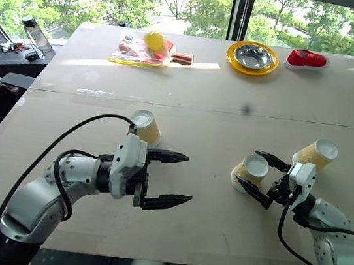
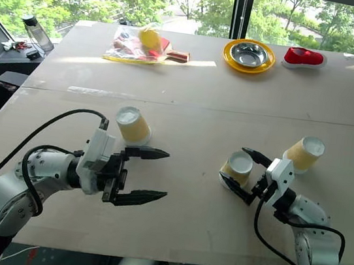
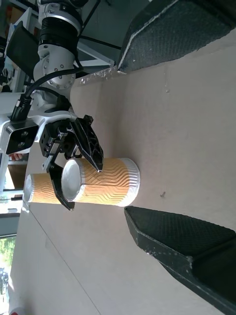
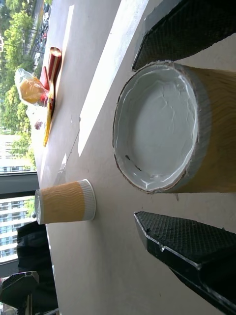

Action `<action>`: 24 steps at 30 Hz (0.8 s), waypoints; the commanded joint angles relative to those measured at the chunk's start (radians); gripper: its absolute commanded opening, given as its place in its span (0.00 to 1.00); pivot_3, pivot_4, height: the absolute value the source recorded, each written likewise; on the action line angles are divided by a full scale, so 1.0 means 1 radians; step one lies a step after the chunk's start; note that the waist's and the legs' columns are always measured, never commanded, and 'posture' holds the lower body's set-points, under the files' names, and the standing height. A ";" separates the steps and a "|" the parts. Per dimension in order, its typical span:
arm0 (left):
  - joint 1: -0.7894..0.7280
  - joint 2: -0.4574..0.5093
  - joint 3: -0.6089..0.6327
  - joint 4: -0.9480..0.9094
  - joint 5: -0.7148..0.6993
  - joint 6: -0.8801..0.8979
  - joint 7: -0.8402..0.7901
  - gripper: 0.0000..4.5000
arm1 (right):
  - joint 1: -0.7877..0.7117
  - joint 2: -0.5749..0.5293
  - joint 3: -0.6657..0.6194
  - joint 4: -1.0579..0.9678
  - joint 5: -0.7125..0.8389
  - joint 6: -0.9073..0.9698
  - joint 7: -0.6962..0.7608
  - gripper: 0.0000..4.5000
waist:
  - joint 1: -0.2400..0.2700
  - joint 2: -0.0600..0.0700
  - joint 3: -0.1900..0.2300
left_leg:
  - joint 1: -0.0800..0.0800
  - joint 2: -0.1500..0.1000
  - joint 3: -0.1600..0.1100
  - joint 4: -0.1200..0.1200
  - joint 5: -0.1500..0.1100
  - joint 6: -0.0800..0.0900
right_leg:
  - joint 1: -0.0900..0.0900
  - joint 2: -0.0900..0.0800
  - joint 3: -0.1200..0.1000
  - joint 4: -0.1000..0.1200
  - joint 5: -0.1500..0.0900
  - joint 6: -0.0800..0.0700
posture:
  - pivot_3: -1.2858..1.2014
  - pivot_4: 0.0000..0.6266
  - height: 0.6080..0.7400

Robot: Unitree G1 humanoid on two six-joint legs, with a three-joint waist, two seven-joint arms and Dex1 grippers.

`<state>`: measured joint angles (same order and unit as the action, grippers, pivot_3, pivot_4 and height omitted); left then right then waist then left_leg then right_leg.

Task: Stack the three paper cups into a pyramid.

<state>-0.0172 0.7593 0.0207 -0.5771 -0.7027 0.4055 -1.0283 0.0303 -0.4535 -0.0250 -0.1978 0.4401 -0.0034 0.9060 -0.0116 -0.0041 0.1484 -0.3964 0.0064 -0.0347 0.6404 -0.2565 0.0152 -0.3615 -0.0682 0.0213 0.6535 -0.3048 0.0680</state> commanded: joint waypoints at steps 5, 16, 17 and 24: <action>-0.010 -0.001 0.029 -0.019 -0.008 0.002 0.012 1.00 | 0.003 0.006 -0.003 -0.008 0.018 -0.013 0.019 0.48 | 0.000 0.000 0.000 | 0.001 0.000 0.000 0.003 0.000 0.000 | 0.000 0.001 0.001 0.004 0.000 0.000 | 0.52 0.24 1.00; 0.005 -0.125 0.058 -0.042 0.027 0.102 0.335 1.00 | -0.378 0.188 0.111 0.236 -0.168 0.061 -0.210 0.48 | -0.002 -0.002 0.002 | 0.003 0.001 0.000 0.005 0.000 0.000 | -0.001 0.003 0.003 0.008 0.000 0.000 | 0.52 0.24 1.00; -0.003 -0.143 0.056 -0.040 0.043 0.118 0.387 1.00 | -0.448 0.217 0.127 0.303 -0.206 0.064 -0.247 0.48 | -0.002 -0.002 0.002 | 0.002 0.001 0.000 0.005 0.000 0.000 | -0.001 0.003 0.002 0.008 0.000 0.000 | 0.52 0.24 1.00; -0.063 -0.177 0.030 -0.009 0.138 0.170 0.520 1.00 | -0.702 0.328 0.128 0.666 -0.299 -0.023 -0.343 0.48 | -0.002 -0.004 0.004 | 0.000 0.000 -0.001 0.005 0.004 -0.007 | -0.004 0.004 0.002 0.009 0.000 0.000 | 0.52 0.24 1.00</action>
<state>-0.0571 0.5891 0.0576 -0.5743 -0.5866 0.5790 -0.5301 -0.6308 -0.1366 0.1212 0.4125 0.1578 0.0088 0.5998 -0.0132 -0.0079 0.1528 -0.3968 0.0066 -0.0356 0.6456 -0.2524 0.0080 -0.3654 -0.0640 0.0235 0.6621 -0.3047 0.0681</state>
